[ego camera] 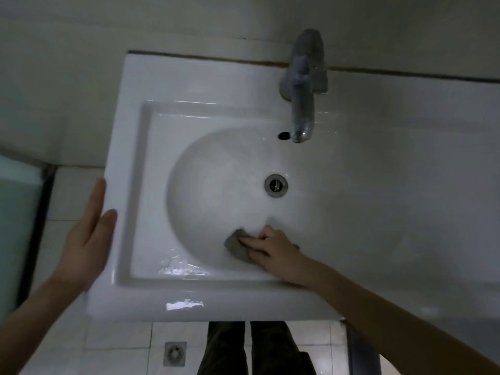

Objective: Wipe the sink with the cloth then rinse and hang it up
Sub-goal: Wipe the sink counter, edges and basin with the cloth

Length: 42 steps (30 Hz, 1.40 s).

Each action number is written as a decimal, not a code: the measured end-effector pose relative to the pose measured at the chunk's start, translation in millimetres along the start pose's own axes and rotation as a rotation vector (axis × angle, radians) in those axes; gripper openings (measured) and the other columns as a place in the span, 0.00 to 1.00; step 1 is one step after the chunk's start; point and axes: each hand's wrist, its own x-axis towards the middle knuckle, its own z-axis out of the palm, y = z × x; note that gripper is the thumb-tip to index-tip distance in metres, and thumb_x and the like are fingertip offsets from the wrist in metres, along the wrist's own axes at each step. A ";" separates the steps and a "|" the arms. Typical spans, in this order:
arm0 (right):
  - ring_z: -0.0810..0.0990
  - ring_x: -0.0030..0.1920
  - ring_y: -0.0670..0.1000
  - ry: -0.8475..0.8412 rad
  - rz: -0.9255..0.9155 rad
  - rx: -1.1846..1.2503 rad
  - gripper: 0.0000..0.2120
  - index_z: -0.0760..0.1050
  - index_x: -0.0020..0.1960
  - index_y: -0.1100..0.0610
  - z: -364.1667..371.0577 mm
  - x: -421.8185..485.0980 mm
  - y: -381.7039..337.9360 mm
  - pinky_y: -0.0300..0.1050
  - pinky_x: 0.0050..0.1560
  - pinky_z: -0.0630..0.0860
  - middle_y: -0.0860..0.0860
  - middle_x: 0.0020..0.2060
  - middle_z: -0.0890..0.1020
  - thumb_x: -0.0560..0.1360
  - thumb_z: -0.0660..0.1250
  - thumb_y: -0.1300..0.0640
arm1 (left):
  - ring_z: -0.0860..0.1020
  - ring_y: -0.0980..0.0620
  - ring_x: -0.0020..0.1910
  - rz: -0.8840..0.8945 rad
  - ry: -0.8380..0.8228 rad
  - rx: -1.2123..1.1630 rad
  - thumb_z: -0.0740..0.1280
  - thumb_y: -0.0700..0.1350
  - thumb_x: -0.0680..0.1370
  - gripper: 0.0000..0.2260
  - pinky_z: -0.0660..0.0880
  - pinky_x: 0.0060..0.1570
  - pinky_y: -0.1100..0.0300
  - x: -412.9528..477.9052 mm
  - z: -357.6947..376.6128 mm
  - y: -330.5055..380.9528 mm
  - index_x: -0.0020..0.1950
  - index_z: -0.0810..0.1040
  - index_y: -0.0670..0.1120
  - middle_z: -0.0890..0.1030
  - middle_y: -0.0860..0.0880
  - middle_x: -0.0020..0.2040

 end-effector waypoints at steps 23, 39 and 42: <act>0.68 0.67 0.59 0.981 0.389 0.761 0.30 0.60 0.73 0.61 -10.8 181.3 -72.5 0.57 0.67 0.65 0.60 0.68 0.68 0.73 0.66 0.61 | 0.57 0.69 0.74 0.021 -0.064 -0.098 0.56 0.50 0.80 0.25 0.54 0.70 0.73 10.9 -3.4 -27.0 0.77 0.57 0.59 0.59 0.74 0.73; 0.72 0.48 0.49 -0.050 -0.134 0.111 0.19 0.71 0.68 0.47 -9.5 -5.5 12.1 0.27 0.49 0.63 0.52 0.46 0.71 0.77 0.64 0.56 | 0.58 0.69 0.73 0.034 -0.094 0.065 0.54 0.48 0.84 0.24 0.52 0.66 0.81 3.6 -8.3 -15.3 0.79 0.53 0.55 0.57 0.61 0.77; 0.74 0.49 0.53 -0.090 0.032 -0.083 0.18 0.63 0.65 0.37 -45.5 -40.7 65.2 0.35 0.48 0.64 0.46 0.43 0.69 0.76 0.60 0.47 | 0.58 0.67 0.72 0.021 -0.088 0.088 0.54 0.46 0.84 0.24 0.52 0.64 0.83 3.0 -9.0 -11.7 0.80 0.53 0.52 0.58 0.61 0.76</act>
